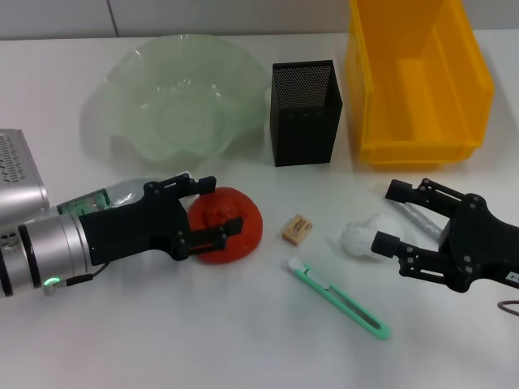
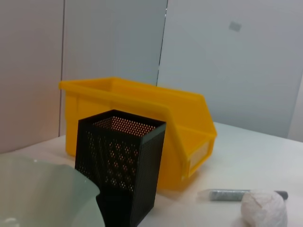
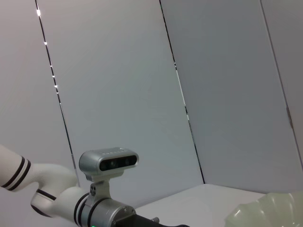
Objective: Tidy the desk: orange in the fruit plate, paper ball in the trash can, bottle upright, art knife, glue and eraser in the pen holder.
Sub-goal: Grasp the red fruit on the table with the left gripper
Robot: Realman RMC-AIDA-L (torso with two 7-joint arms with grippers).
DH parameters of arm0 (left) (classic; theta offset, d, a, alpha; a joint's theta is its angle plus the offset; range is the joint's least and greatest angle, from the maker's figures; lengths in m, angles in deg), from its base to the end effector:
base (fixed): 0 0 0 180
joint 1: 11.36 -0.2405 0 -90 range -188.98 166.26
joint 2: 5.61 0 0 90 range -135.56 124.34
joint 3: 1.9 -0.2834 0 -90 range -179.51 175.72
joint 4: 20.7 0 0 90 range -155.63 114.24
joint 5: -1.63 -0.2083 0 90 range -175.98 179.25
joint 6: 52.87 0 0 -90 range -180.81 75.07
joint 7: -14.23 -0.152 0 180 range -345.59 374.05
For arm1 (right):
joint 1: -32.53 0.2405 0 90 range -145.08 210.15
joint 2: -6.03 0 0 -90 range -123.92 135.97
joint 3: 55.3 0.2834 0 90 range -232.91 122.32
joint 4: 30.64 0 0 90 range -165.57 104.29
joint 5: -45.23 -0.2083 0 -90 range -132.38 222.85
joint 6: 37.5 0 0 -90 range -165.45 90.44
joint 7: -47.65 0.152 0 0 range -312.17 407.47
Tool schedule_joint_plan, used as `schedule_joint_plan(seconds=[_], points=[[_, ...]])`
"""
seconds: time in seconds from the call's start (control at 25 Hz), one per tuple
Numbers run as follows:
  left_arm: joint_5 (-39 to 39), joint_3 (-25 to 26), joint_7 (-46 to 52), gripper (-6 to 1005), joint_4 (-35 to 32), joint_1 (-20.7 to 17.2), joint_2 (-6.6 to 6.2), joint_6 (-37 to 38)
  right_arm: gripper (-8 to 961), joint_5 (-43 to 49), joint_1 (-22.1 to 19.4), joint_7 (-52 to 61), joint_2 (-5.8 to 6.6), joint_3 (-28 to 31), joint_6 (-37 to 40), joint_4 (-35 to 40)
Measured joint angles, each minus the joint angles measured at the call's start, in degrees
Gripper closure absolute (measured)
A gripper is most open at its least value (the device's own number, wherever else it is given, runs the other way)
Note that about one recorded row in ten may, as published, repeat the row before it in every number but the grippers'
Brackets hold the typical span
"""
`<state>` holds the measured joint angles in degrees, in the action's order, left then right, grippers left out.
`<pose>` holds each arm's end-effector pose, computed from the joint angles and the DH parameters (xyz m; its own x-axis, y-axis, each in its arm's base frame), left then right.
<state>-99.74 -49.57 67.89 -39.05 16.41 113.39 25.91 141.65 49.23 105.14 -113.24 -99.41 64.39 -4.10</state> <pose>-0.3064 0.3118 -0.0777 0.8156 0.2328 0.5297 0.4084 -0.8801 -0.2422 0.3054 0.2491 -0.0286 0.6306 -0.1811 -0.7547 -0.4138 -0.9011 -0.1295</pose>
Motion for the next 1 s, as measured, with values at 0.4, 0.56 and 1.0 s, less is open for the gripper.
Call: schedule_joint_plan(seconds=[0.4,0.56,1.0], points=[[-0.3,-0.1,-1.6,239,2.3,0.7,0.02,-3.2,147,0.1,0.5,0.1,0.0,-0.1,-0.2,-0.1],[-0.2,-0.1,-1.6,278,2.5,0.7,0.08,-3.9,147,0.1,0.5,0.1,0.0,-0.1,-0.3,-0.1],[0.6,0.4,-0.2,509,2.5,0.8,0.04,-3.8,145,0.0,0.6,0.1,0.0,-0.2,-0.5,-0.1]])
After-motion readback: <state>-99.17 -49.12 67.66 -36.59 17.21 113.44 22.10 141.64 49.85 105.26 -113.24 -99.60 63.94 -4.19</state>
